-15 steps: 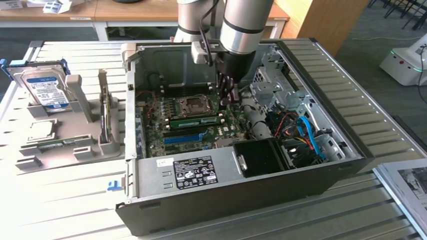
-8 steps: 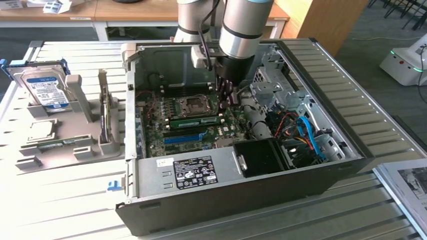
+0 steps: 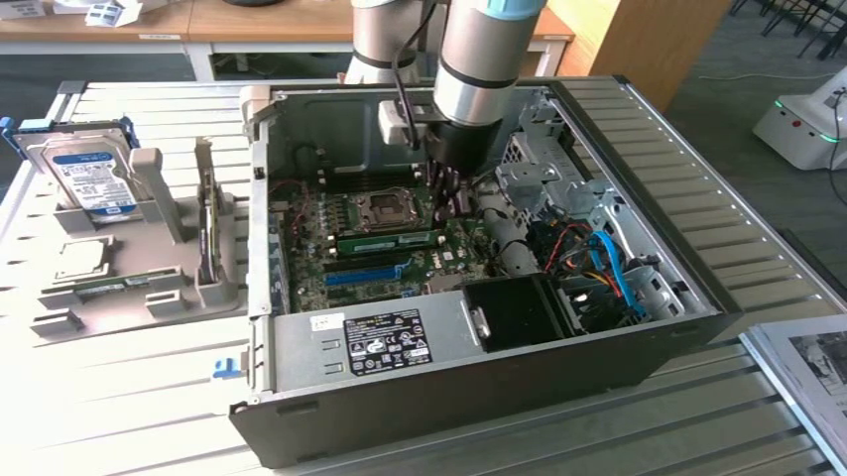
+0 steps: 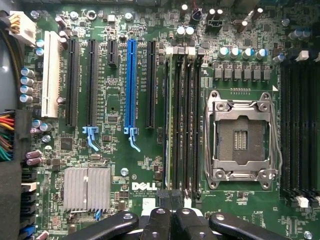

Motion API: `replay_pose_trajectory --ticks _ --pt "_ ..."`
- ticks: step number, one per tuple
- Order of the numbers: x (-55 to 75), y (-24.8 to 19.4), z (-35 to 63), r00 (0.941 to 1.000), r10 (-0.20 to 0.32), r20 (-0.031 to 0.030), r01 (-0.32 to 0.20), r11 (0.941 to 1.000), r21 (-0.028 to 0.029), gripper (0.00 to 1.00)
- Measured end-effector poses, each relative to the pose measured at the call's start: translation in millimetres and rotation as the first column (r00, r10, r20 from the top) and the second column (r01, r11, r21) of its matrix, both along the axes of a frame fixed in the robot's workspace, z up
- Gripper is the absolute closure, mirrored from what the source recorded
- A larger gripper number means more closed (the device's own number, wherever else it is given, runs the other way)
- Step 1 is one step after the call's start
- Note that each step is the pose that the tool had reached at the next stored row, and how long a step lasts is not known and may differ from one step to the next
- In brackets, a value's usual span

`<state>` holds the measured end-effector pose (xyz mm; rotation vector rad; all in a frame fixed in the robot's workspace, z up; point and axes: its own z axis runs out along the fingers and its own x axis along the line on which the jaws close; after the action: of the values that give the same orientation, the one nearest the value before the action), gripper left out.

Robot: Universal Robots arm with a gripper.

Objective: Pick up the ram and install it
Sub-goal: 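Press down the ram until it locks into place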

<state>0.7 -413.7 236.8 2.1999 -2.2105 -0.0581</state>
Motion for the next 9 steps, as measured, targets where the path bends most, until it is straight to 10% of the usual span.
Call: replay_pose_trajectory --ticks 9 --pt "0.0 0.1 -4.2 1.0000 0.000 0.0001 0.000 1.0000 0.0003 0.90"
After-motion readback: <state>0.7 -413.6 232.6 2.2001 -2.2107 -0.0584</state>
